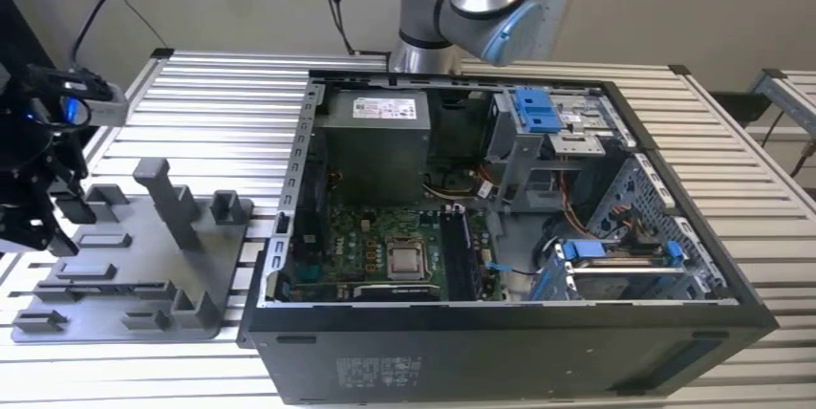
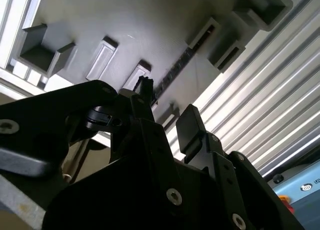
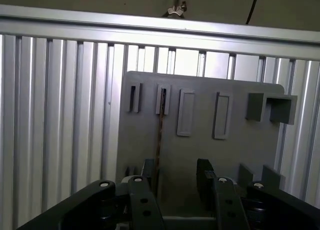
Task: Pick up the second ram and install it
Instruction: 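Pick up the second ram and move it above second insertion slot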
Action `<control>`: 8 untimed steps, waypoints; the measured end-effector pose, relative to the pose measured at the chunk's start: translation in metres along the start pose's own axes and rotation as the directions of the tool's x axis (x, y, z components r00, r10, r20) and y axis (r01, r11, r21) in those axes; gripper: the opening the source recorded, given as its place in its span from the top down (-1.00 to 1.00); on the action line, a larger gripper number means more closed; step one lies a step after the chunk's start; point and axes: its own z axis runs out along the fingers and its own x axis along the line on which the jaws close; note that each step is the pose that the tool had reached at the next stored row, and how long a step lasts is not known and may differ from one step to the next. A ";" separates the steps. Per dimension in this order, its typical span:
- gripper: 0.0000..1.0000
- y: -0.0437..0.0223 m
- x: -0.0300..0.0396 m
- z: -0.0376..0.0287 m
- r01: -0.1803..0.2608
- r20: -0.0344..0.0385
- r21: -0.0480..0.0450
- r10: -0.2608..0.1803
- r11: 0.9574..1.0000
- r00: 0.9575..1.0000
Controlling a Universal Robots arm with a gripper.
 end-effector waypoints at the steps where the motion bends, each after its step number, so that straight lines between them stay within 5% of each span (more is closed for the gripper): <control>1: 0.04 0.0000 0.0000 0.0016 0.000 0.000 0.000 0.000 1.000 1.000; 8: 0.04 -0.0001 0.0002 0.0129 0.000 0.000 0.000 0.000 1.000 1.000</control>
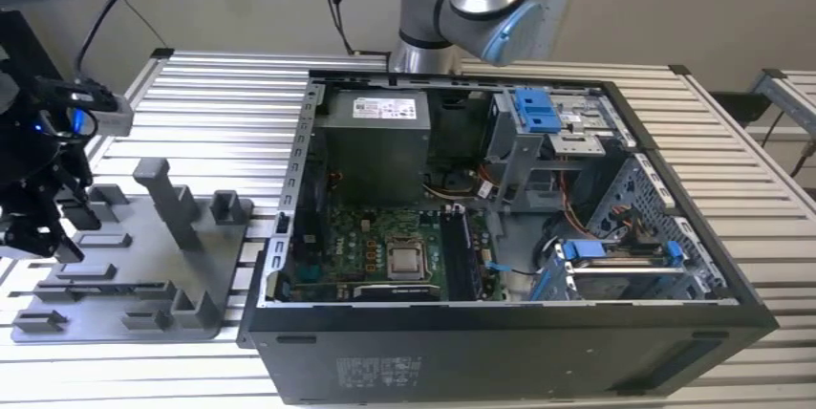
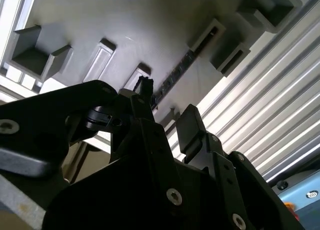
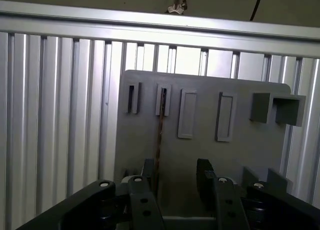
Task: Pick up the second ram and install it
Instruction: 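Pick up the second ram and move it above second insertion slot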
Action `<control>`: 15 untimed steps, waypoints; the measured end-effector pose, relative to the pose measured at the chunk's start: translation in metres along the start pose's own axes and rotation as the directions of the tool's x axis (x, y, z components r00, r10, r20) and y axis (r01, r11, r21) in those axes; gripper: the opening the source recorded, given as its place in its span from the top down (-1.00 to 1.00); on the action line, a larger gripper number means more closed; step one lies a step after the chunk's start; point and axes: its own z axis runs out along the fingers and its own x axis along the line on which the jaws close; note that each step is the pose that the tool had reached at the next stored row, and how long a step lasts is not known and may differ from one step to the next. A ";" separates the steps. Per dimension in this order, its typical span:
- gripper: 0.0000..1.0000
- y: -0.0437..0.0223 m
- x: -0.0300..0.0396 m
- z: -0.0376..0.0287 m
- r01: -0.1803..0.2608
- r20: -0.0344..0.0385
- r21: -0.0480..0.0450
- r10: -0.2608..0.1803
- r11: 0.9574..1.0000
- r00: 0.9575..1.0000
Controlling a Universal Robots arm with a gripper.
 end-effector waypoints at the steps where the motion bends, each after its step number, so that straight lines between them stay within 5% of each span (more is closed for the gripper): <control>1: 0.04 0.0000 0.0000 0.0018 0.000 0.000 0.000 0.000 1.000 1.000; 15: 0.04 0.0001 0.0049 0.0270 0.000 -0.002 0.000 0.000 1.000 1.000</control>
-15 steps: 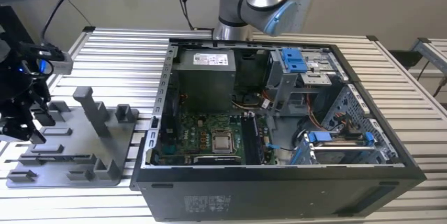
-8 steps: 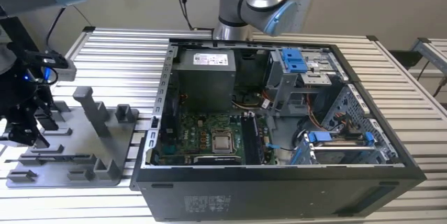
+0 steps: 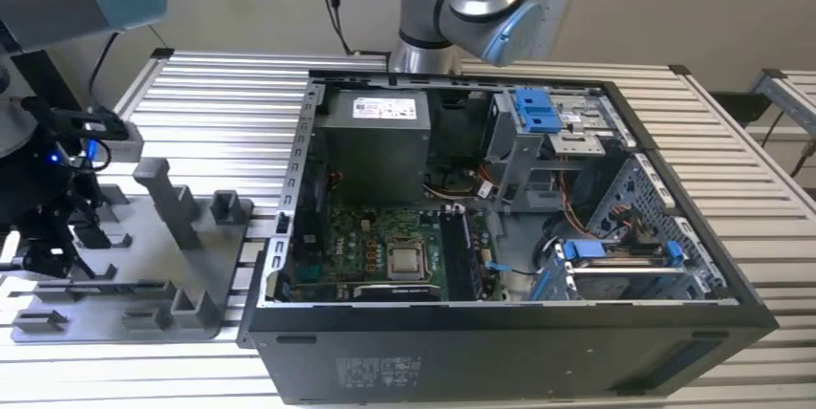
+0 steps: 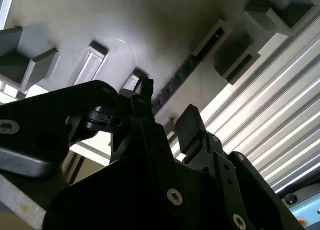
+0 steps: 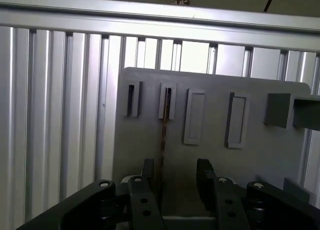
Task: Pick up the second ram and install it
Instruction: 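Pick up the second ram and move it above second insertion slot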
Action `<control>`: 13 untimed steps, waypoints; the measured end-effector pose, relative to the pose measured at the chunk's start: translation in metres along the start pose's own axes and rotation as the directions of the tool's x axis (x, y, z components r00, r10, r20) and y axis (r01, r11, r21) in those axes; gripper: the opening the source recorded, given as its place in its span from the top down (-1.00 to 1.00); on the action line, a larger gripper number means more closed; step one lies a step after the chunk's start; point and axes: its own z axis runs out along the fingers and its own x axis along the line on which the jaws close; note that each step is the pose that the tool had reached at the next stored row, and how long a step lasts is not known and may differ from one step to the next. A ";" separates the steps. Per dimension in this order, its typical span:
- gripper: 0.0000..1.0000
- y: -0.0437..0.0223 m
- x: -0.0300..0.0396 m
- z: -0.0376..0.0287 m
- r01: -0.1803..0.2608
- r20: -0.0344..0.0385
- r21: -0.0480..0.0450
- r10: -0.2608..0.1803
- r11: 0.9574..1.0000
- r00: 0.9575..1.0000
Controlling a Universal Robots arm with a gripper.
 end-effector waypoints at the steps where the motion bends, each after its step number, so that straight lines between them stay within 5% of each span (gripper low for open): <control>1: 0.04 0.0000 0.0009 0.0018 0.000 0.000 0.000 0.000 1.000 1.000; 13: 0.04 0.0000 0.0036 0.0231 0.000 -0.003 0.000 0.000 1.000 1.000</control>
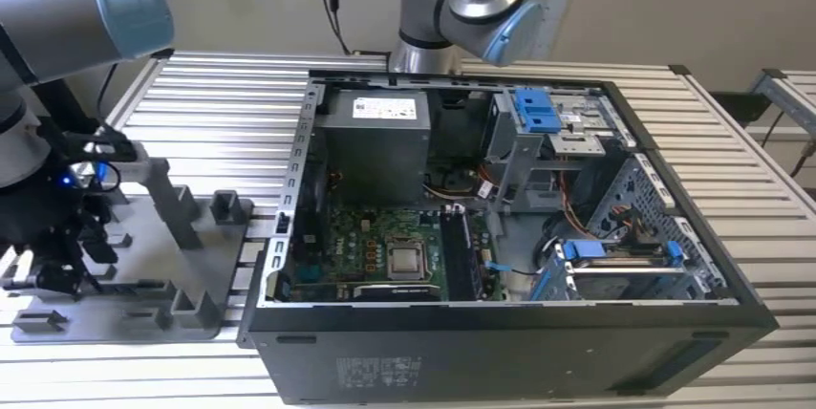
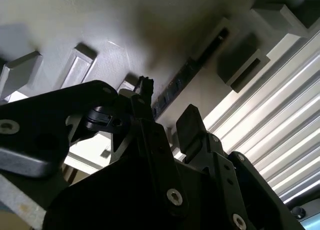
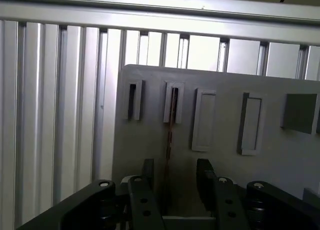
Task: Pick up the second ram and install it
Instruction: 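Pick up the second ram and move it above second insertion slot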
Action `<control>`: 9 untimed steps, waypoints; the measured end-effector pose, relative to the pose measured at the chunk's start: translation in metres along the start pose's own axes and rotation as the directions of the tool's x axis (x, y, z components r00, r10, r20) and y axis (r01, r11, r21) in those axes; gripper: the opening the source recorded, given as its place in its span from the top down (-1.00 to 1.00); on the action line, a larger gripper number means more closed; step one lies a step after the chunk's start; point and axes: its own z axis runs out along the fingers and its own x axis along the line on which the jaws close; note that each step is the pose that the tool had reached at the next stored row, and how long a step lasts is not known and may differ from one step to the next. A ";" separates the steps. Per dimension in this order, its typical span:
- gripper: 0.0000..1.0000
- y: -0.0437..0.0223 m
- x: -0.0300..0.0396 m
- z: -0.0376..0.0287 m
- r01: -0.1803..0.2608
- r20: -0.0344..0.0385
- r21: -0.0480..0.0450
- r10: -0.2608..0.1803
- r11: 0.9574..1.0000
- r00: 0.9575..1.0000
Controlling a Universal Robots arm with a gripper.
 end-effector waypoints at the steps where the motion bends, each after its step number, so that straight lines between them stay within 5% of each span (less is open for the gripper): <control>1: 0.04 0.0000 0.0005 0.0018 0.000 0.000 0.000 0.000 1.000 1.000; 9: 0.04 0.0000 0.0027 0.0116 0.000 0.000 0.000 0.000 1.000 1.000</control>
